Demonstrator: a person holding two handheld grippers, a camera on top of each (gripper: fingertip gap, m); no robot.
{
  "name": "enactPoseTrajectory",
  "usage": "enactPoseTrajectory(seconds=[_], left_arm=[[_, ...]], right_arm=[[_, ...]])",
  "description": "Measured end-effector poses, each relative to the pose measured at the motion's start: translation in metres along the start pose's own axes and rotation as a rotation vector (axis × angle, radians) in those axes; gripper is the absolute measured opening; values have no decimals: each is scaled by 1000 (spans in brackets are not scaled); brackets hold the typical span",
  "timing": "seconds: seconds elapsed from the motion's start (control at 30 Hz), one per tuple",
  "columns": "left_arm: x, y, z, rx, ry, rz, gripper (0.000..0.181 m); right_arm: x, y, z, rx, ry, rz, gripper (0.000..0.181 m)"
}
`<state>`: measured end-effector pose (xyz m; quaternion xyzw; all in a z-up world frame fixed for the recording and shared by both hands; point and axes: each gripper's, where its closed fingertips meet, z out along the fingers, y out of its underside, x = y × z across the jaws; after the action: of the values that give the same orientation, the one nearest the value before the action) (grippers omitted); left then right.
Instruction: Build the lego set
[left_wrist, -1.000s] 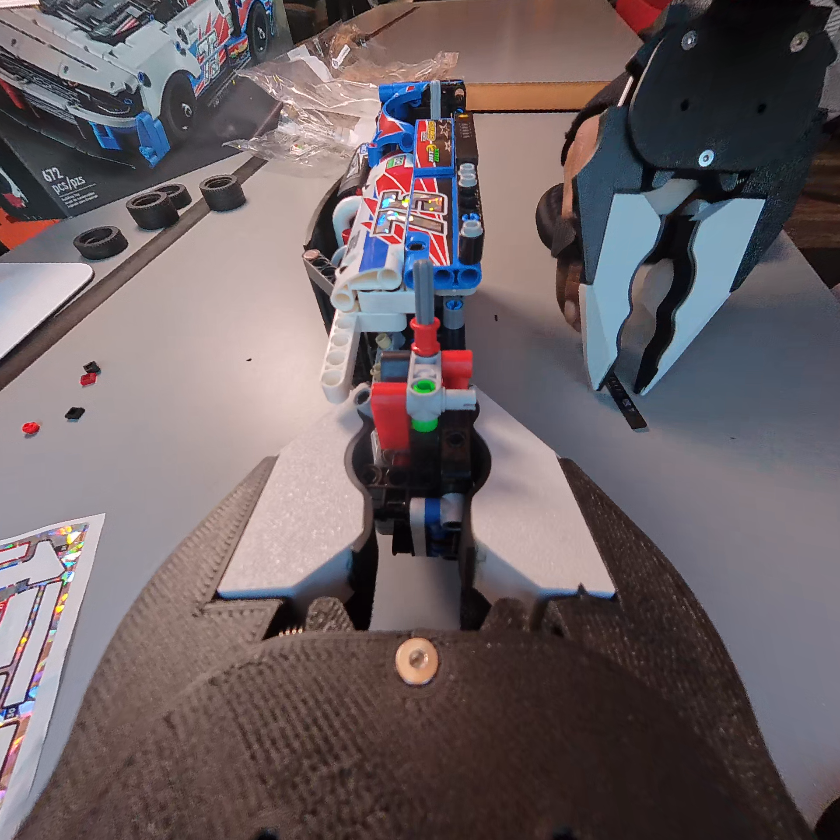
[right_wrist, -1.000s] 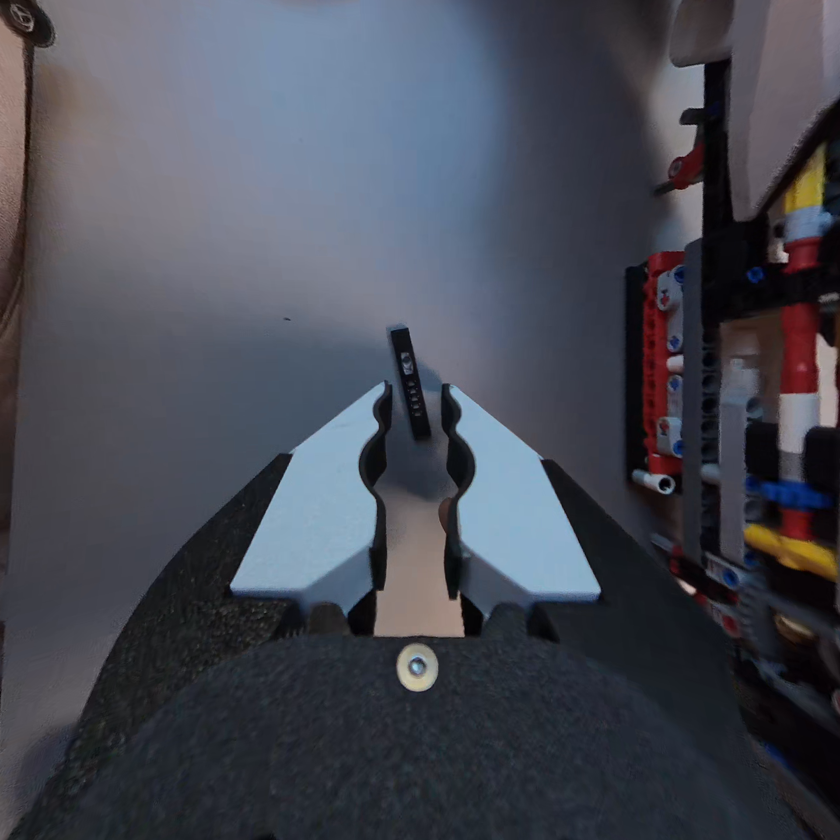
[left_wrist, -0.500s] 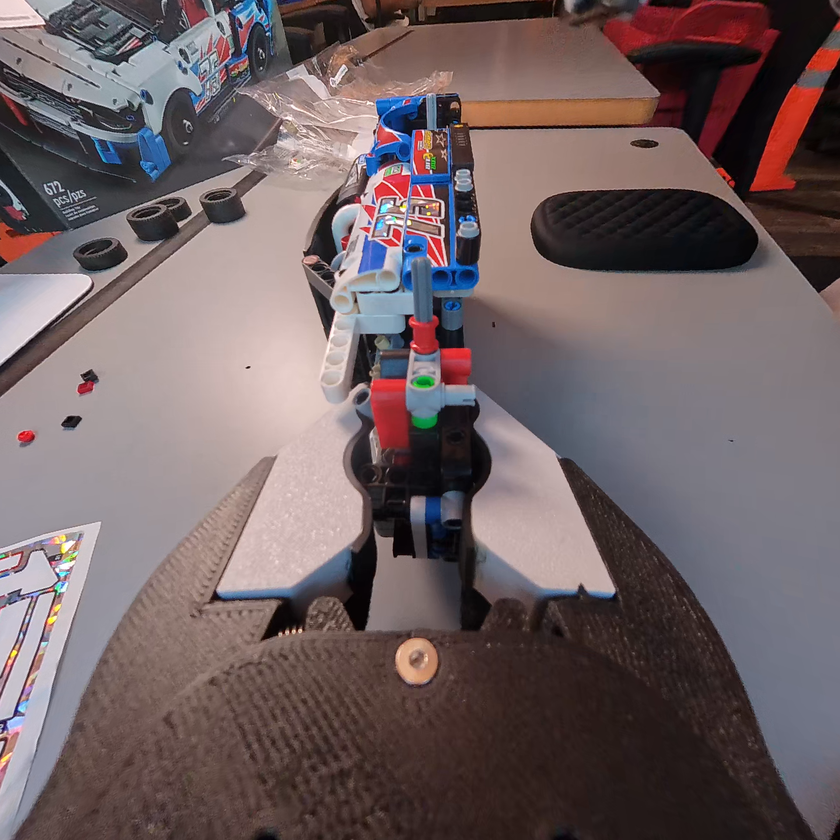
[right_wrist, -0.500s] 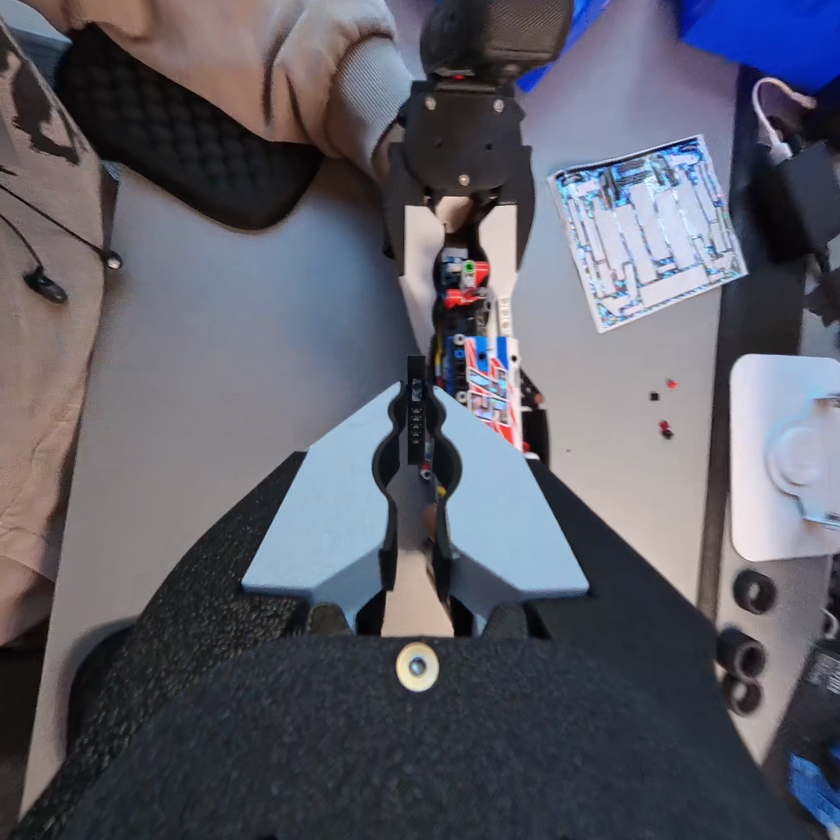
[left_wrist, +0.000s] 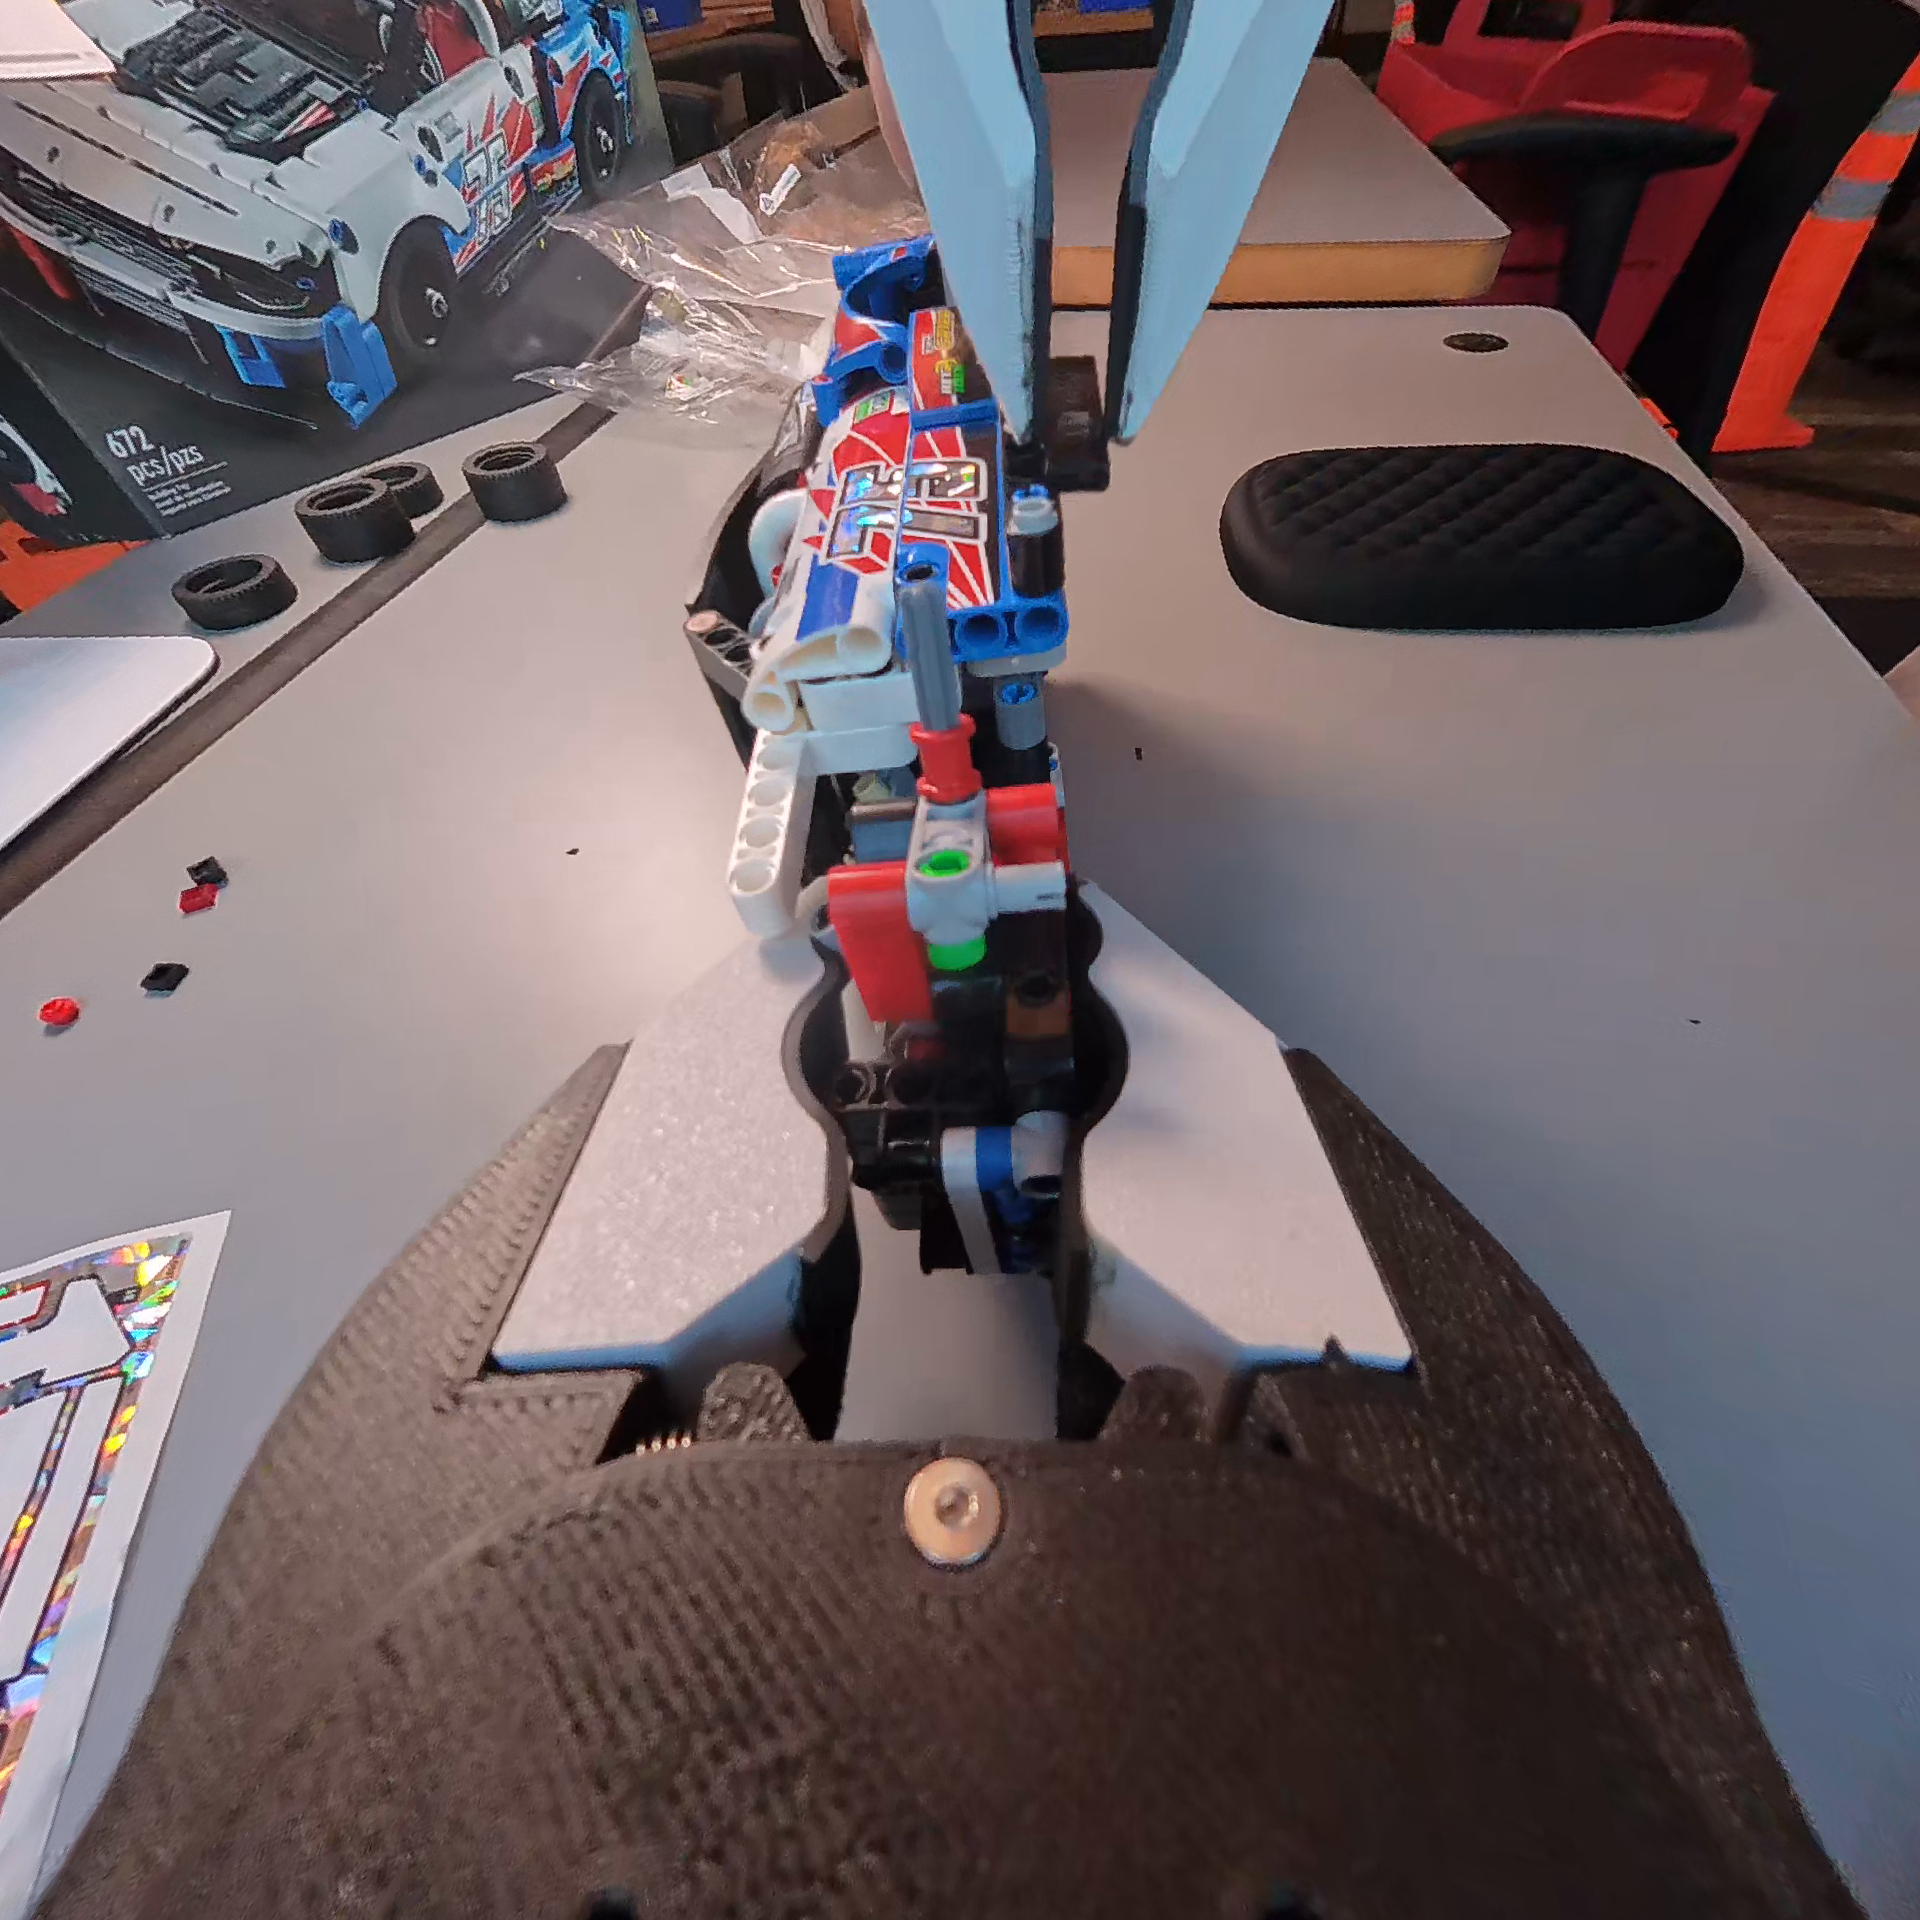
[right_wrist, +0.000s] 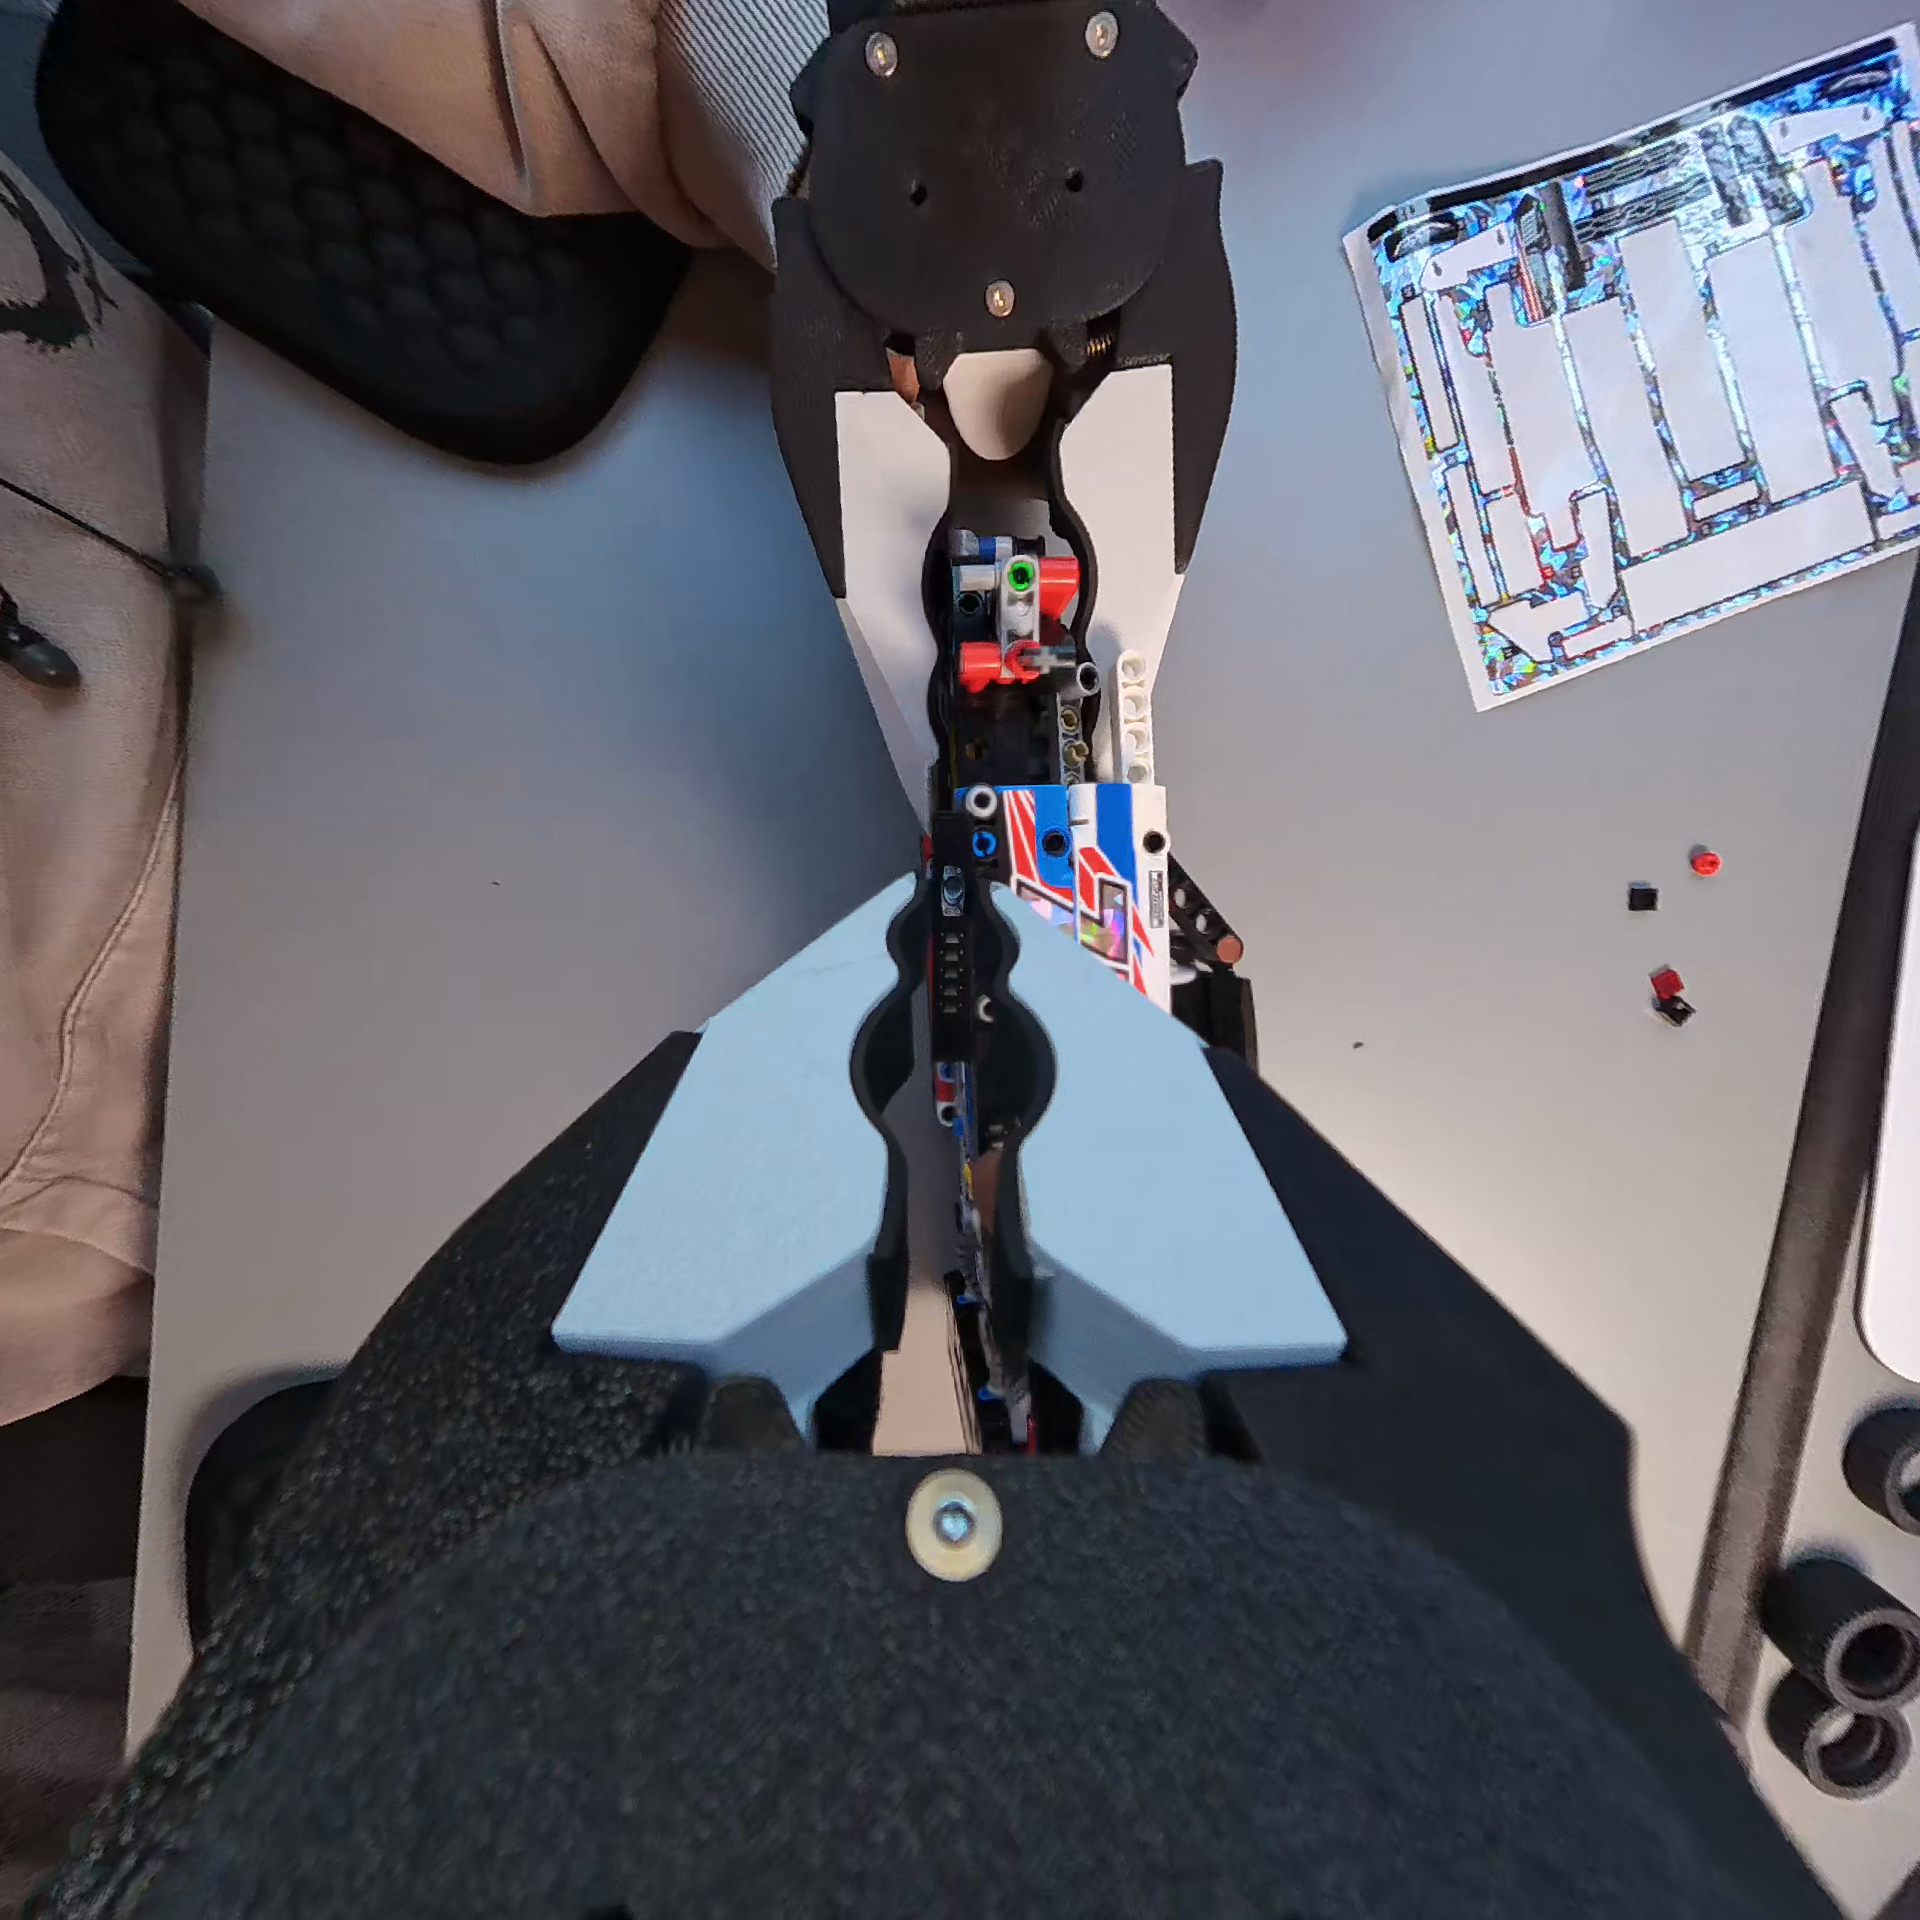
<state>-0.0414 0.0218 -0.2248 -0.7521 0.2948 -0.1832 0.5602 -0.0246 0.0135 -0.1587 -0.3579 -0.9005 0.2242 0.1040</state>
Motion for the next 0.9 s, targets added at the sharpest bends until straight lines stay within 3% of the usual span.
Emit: enactPoseTrajectory(seconds=[0.43,0.9], left_arm=[[-1,1,0,-12,12,-4,35],[0,1,0,-19,15,9,34]], right_arm=[[6,-8,-8,47,-13,20,4],[3,-6,3,28,-52,11,5]])
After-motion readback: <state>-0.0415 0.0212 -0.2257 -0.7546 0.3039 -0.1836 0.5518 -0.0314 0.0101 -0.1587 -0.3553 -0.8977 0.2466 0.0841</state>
